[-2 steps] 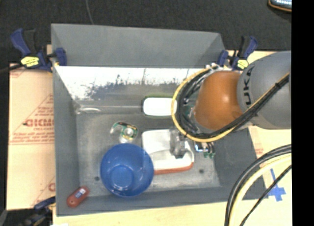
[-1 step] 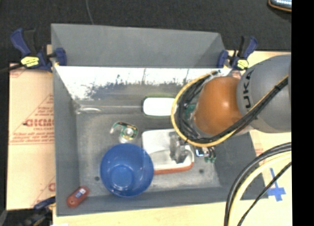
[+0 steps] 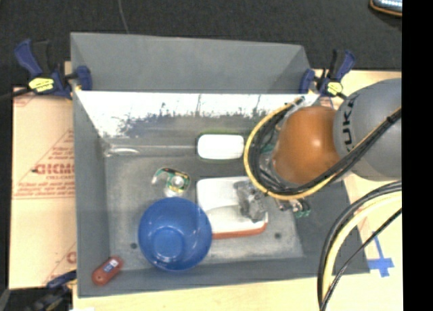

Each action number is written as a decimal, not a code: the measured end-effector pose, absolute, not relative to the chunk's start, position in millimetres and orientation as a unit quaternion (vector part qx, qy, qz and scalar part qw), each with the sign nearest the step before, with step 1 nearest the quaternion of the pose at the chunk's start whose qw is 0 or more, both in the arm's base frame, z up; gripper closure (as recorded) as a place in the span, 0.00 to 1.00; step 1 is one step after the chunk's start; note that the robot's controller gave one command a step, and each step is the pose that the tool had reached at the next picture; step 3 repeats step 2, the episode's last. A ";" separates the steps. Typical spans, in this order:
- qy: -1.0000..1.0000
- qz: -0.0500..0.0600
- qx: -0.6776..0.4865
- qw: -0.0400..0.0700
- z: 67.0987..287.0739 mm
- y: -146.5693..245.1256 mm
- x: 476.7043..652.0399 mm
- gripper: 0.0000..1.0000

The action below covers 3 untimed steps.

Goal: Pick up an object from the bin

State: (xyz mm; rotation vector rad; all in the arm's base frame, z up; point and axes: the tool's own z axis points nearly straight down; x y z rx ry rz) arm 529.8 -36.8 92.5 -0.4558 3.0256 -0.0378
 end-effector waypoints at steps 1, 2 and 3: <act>0.998 -0.009 -0.027 0.051 77.2 10.0 505.6 1.00; 0.998 -0.009 -0.045 0.046 77.1 3.7 520.5 1.00; 0.998 -0.009 -0.045 0.046 77.1 3.7 520.5 1.00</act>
Offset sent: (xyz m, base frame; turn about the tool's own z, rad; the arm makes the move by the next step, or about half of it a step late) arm 0.0354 0.0138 -0.0225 0.1337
